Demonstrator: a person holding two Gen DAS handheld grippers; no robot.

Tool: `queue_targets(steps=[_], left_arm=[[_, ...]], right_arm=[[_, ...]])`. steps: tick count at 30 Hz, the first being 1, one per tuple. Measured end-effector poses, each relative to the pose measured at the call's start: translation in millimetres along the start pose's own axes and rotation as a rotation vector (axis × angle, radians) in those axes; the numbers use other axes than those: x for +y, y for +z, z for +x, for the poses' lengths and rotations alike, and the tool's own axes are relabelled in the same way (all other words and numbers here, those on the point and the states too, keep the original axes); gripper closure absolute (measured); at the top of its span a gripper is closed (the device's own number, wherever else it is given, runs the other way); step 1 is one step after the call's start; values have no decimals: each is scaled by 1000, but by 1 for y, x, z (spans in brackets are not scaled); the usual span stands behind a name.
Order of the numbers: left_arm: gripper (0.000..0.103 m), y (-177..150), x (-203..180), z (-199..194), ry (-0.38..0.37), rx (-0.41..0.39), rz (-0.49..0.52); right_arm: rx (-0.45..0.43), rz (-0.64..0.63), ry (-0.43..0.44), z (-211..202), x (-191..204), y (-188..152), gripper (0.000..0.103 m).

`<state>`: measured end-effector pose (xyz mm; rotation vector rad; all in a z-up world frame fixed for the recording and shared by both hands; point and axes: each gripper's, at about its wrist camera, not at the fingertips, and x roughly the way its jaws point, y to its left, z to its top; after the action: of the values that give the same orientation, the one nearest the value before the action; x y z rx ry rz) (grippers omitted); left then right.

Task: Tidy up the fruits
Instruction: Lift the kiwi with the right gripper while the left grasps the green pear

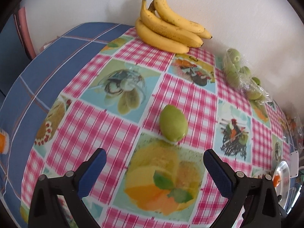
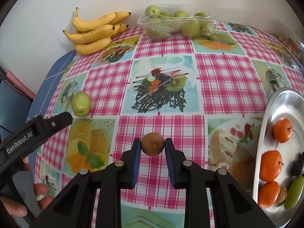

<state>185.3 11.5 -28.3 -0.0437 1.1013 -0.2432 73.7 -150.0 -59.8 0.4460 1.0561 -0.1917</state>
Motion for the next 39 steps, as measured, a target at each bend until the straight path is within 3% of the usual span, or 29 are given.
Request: queue_targets(steps=[7, 15, 21, 27, 29, 31, 39], left_arm=[[0, 7, -8, 10, -15, -12, 35], [0, 10, -10, 27, 56, -29, 71], [2, 13, -10, 34, 58, -32, 60], [23, 19, -13, 39, 8, -19, 33], [38, 20, -14, 37, -18, -23, 27], [60, 21, -15, 36, -40, -12, 17], [60, 16, -15, 22, -52, 2, -16]], right_arm=[[-3, -14, 7, 8, 4, 11, 76], [-13, -30, 20, 17, 9, 22, 76], [-14, -28, 28, 20, 7, 28, 76], [-12, -24, 39, 20, 6, 29, 76], [-14, -23, 42, 19, 7, 29, 76], [-15, -25, 46, 18, 7, 30, 76], [-27, -3, 73, 3, 3, 30, 76]])
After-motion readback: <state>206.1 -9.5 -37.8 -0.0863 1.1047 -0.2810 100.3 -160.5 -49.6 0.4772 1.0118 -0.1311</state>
